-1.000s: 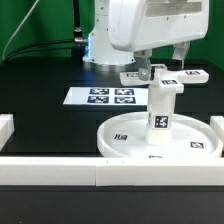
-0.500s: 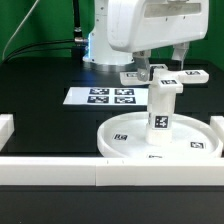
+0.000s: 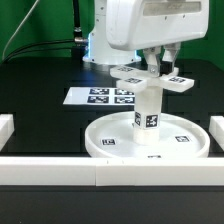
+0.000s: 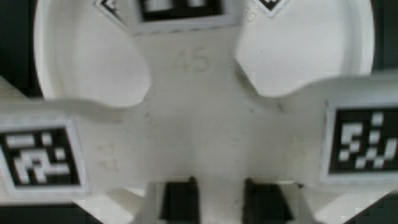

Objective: Assemble round table

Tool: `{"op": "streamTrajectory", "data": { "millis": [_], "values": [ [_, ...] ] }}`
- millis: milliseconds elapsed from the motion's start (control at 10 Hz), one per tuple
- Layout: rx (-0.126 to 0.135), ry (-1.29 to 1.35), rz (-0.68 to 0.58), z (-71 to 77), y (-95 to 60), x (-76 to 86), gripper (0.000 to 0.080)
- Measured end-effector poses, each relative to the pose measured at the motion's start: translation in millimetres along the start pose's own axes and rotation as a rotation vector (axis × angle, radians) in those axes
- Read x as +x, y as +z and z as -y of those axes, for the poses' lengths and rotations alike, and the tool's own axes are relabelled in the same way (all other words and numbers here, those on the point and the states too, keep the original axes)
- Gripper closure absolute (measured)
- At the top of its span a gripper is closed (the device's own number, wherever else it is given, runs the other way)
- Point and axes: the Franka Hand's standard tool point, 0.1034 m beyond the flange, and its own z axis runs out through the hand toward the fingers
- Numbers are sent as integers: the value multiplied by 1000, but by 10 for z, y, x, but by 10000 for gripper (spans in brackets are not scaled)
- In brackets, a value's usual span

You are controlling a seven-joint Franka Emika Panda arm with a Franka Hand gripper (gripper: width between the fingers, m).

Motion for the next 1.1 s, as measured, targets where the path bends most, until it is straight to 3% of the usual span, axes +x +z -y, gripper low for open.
{"op": "streamTrajectory", "data": {
  "millis": [100, 700, 800, 900, 1000, 1100],
  "values": [
    [0, 21, 0, -1, 2, -2, 781],
    [0, 81, -6, -13, -55, 10, 789],
    [-1, 147, -17, -9, -121, 16, 628],
    [0, 207, -20, -8, -146, 12, 628],
    [-1, 229, -20, -24, -150, 1, 415],
    [-10, 142, -24, -81, -146, -28, 278]
  ]
}}
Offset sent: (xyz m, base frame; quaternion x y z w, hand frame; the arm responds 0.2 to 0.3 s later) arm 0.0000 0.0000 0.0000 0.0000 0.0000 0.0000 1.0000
